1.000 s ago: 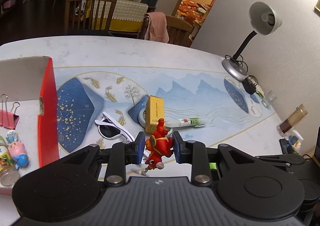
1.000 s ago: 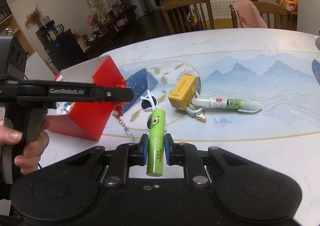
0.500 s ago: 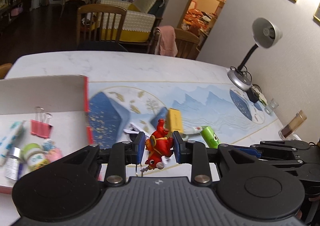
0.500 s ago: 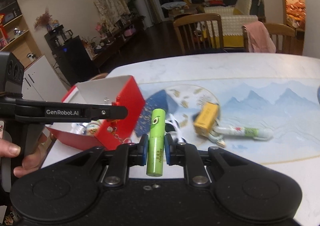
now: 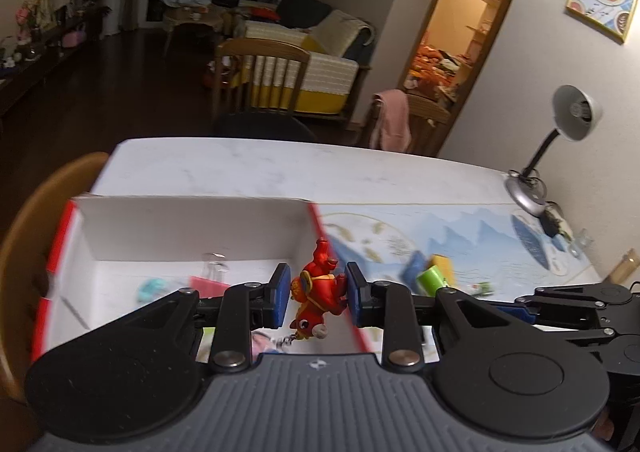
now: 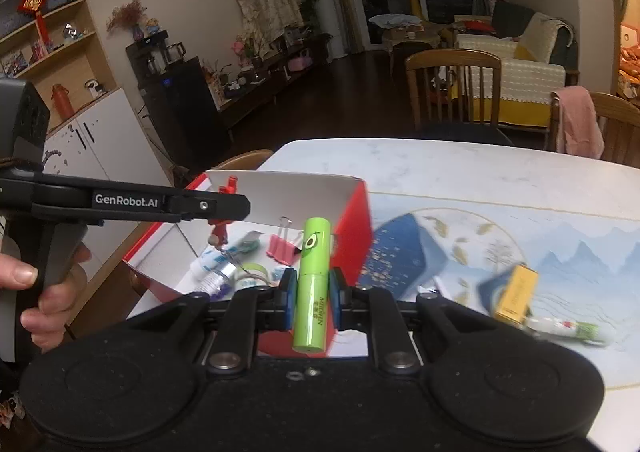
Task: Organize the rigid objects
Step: 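Carry the green glue stick and red figurine over the box with both grippers, then lower into the box and open the right gripper on the glue stick while the left releases the figurine, then lift both grippers out of the box and back over the table, then grasp the white marker pen with the right gripper while the left grasps the white sunglasses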
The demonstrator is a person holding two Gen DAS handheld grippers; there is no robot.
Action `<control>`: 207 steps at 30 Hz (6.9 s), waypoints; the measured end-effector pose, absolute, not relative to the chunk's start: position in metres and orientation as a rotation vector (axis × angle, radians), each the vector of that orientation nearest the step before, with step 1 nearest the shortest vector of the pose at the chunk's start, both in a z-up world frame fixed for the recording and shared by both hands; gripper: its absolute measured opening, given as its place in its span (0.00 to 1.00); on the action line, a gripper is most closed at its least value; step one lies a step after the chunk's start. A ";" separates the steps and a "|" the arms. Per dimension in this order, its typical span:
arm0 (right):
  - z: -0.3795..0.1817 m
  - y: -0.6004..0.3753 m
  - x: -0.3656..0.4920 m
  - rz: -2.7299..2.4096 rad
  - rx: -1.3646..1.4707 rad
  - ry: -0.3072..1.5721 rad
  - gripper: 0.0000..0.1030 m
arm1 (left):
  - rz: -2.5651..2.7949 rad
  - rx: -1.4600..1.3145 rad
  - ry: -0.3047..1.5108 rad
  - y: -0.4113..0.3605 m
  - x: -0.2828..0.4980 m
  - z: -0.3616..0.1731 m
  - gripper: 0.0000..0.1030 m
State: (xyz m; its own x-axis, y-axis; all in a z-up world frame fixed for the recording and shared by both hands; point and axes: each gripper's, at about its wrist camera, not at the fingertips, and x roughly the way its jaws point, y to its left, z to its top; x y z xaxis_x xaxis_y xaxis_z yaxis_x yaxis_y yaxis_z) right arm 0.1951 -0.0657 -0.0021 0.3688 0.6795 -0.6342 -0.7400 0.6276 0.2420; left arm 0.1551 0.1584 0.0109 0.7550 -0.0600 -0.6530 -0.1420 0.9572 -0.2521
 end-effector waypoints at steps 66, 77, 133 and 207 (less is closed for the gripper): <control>-0.071 0.075 0.182 0.845 -0.284 0.907 0.31 | 0.099 -0.022 1.037 0.253 0.191 -0.076 0.28; -0.038 0.042 0.174 0.871 -0.210 0.832 0.39 | 0.075 -0.069 0.922 0.218 0.165 -0.037 0.57; -0.084 -0.248 0.307 0.698 -0.311 0.820 0.83 | 0.052 -0.171 0.899 -0.050 0.242 -0.094 1.00; -0.119 -0.248 0.299 0.811 -0.070 1.026 0.16 | 0.148 -0.238 0.926 -0.016 0.263 -0.130 0.05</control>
State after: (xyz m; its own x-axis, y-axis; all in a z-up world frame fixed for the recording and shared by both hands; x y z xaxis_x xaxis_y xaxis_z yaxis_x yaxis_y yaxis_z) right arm 0.2988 -0.2482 -0.1187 0.2600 0.5668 -0.7817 -0.6293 0.7135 0.3080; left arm 0.2634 -0.0159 -0.1295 0.5937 0.0241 -0.8043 -0.2276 0.9638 -0.1391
